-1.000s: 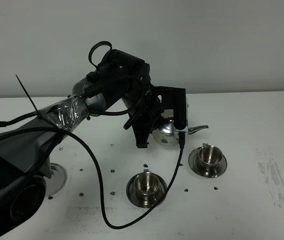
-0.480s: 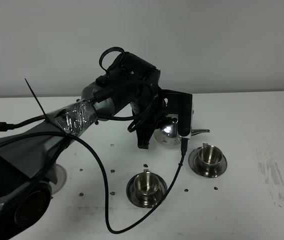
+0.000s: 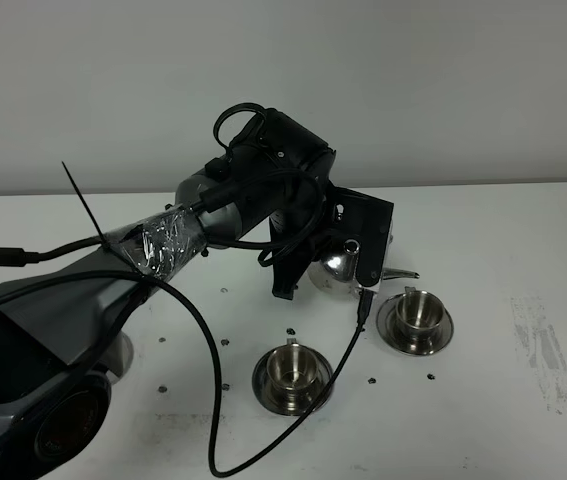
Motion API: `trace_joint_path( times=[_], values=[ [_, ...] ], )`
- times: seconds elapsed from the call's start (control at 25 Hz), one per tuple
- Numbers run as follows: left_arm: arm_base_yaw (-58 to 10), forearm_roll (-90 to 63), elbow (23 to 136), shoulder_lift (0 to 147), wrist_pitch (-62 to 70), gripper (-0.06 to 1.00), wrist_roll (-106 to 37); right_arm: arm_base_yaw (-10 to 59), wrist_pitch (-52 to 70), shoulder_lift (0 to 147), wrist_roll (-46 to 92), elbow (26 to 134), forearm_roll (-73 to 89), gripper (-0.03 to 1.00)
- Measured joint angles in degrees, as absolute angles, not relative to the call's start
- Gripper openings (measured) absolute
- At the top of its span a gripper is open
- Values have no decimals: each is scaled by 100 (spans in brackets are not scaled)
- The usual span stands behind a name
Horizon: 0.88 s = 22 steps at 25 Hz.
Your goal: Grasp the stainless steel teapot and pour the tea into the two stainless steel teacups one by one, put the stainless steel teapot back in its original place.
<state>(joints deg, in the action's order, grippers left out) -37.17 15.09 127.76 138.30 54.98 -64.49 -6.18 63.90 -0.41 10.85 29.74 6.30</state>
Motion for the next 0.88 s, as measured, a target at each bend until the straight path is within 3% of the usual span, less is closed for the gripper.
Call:
trace_joint_path(
  times=[0.88],
  values=[
    [-3948, 2199, 12776, 13954, 5392, 20, -7145, -618, 6390, -41, 1085, 2974, 630, 34]
  ],
)
